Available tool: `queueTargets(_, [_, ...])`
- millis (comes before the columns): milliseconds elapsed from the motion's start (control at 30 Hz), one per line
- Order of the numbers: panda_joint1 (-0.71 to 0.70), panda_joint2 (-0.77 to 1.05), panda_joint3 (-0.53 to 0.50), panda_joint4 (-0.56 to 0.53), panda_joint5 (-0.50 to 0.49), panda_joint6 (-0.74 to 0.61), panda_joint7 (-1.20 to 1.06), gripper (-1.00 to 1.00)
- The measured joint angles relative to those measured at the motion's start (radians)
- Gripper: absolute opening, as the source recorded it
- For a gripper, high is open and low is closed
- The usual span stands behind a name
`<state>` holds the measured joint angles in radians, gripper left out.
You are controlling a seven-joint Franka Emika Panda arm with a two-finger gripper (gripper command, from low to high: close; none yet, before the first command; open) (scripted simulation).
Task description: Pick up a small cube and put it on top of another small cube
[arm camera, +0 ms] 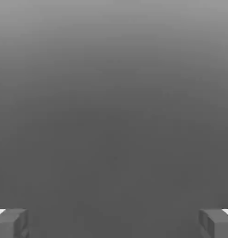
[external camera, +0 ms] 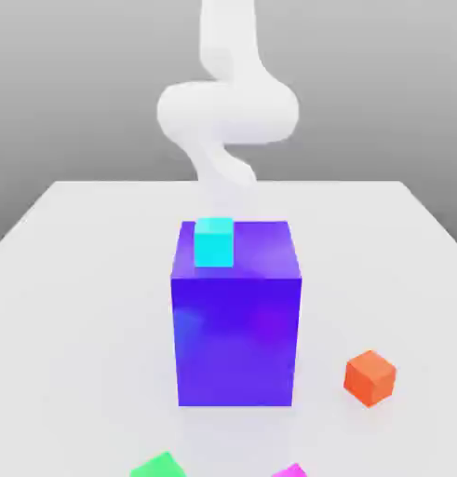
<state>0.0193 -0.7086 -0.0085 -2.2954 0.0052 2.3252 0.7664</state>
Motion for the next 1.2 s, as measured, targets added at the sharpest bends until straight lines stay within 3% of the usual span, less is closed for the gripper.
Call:
queueTargets(633, [0.103, 0.695, -0.019, 0.036, 0.047, 0.191, -0.261, 0.0])
queueTargets(1100, [0.121, 1.201, 0.001, 0.079, 0.003, 0.385, -0.363, 0.0])
queueTargets(1133, [0.12, 1.236, 0.002, 0.086, 0.003, 0.412, -0.363, -1.0])
queueTargets(1200, [0.12, 1.236, 0.002, 0.086, 0.003, 0.412, -0.363, -1.0])
